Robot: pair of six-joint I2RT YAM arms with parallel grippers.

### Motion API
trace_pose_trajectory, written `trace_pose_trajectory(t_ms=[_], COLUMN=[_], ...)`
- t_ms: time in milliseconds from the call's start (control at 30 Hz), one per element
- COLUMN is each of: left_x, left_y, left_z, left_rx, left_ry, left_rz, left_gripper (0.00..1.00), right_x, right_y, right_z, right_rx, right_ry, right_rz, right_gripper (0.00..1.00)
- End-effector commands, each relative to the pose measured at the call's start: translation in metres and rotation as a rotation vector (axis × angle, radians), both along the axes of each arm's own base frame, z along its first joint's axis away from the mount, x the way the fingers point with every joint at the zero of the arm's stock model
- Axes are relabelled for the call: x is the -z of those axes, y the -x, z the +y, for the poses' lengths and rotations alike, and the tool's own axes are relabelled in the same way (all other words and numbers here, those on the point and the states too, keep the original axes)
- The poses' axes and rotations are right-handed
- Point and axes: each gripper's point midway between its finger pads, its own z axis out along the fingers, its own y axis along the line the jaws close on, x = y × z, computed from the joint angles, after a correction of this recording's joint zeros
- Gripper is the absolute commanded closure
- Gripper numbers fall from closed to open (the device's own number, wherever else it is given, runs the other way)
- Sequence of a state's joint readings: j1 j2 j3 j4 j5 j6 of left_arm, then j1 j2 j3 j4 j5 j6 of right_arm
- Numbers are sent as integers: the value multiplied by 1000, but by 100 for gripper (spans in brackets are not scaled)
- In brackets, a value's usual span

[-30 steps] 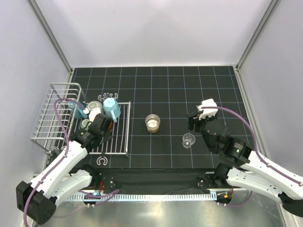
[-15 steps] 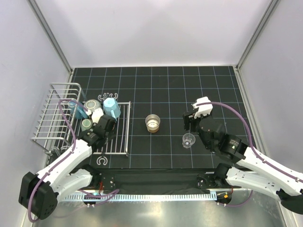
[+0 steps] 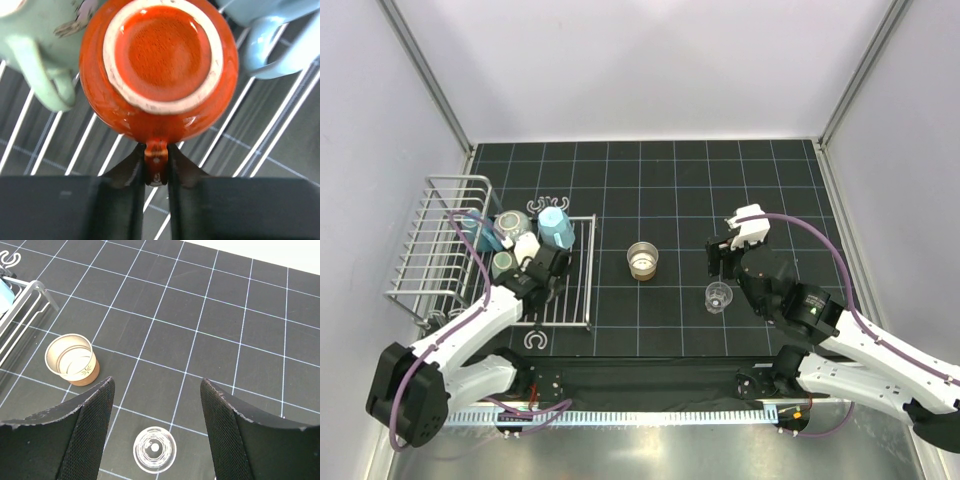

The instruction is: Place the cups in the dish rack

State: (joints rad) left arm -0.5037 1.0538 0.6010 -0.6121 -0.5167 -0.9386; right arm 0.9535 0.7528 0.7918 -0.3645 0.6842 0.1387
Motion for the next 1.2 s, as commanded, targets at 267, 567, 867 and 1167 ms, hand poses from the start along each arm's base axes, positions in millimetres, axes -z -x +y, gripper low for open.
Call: trace_pose_trajectory(t_ms=[267, 567, 867, 1167], left_x=[4, -33, -83, -166], left_y=[9, 8, 27, 23], left_z=[3, -6, -6, -22], left_rx=[-66, -14, 74, 152], left_ry=[-4, 36, 65, 196], left_rz=[79, 65, 63, -105], left_gripper=[58, 31, 22, 14], right_x=[-7, 14, 35, 32], right_y=[-1, -1, -7, -34], right_z=[6, 14, 55, 106], right_rx=[-4, -14, -81, -125], right_ry=[-69, -4, 33, 24], right_rz=[-19, 69, 226, 336], right_gripper=[29, 29, 0, 0])
